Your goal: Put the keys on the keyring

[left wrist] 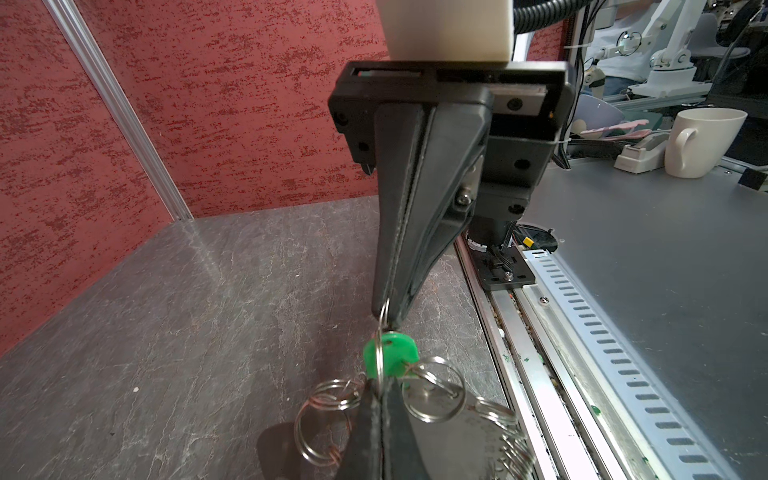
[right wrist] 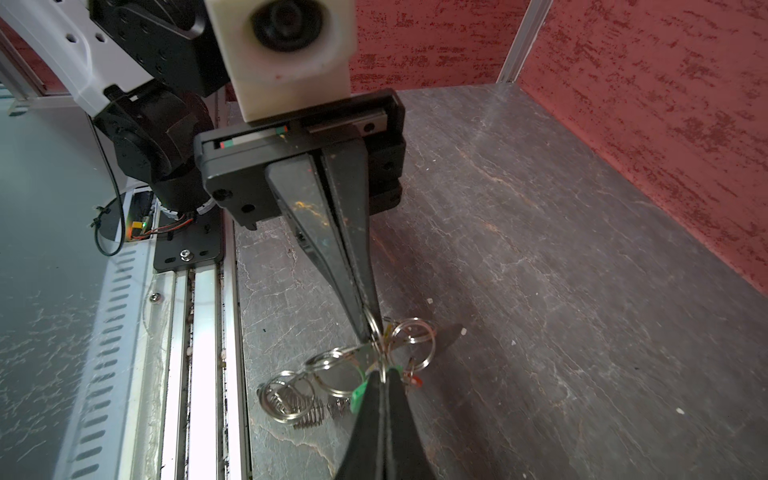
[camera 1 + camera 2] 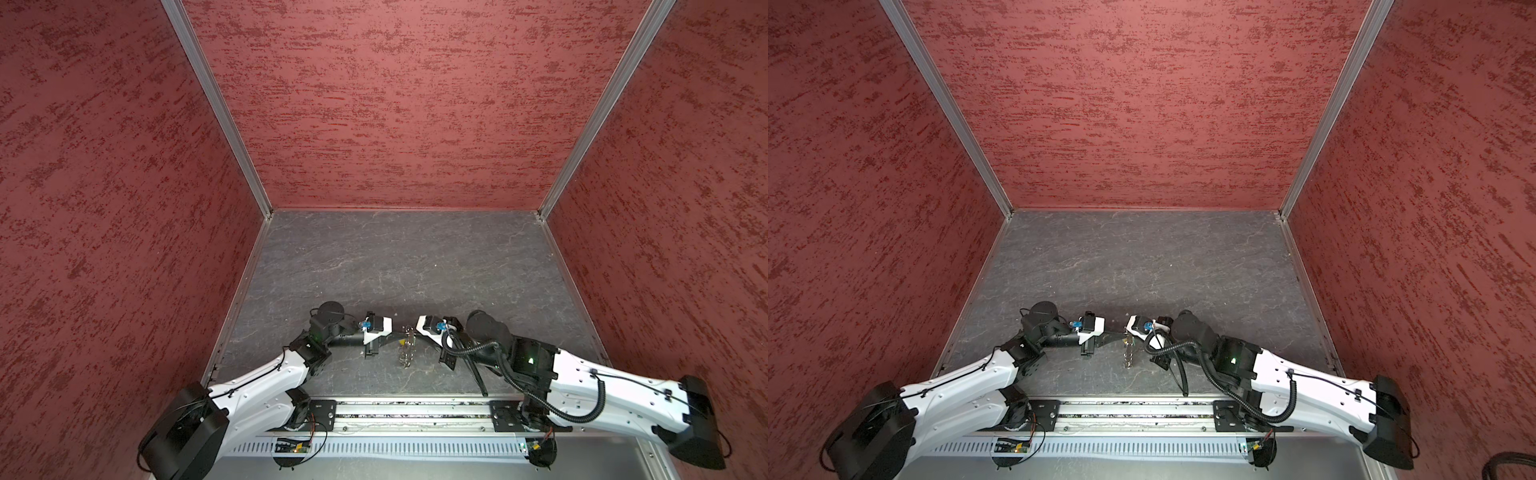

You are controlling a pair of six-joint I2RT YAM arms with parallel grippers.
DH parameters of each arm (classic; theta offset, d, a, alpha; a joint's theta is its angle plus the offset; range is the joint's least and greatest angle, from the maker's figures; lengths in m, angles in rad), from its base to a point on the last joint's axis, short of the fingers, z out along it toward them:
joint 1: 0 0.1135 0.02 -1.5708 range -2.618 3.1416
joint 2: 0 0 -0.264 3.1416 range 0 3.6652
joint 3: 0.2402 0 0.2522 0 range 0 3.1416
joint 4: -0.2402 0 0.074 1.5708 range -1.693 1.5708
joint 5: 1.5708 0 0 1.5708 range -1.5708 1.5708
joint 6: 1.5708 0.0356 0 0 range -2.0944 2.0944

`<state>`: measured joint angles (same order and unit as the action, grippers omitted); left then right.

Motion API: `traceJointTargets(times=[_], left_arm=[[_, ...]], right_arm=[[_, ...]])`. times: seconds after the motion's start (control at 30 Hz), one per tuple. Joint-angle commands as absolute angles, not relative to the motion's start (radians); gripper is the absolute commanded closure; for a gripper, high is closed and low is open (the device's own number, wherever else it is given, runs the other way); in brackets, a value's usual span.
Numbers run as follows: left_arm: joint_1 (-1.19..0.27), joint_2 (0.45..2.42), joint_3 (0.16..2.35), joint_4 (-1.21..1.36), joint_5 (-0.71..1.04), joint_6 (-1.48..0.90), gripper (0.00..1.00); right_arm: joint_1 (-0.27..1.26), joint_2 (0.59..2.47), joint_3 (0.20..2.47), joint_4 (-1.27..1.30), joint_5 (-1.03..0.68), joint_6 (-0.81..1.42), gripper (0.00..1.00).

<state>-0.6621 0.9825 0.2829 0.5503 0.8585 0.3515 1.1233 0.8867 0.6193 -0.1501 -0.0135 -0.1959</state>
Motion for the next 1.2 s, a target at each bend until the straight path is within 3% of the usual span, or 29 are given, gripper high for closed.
traceJointTargets(times=[0.0,0.57,1.17], left_arm=[[-0.664,0.971,0.313,0.538,0.892,0.343,1.00],[-0.670,0.985,0.335,0.508,0.935,0.337,1.00],[-0.656,1.015,0.342,0.611,0.726,0.146,1.00]], right_arm=[[1.126,0.890,0.605,-0.101,0.071,-0.207,1.00],[1.126,0.935,0.613,-0.097,0.137,-0.209,1.00],[1.154,1.000,0.607,-0.063,0.211,-0.249,1.00]])
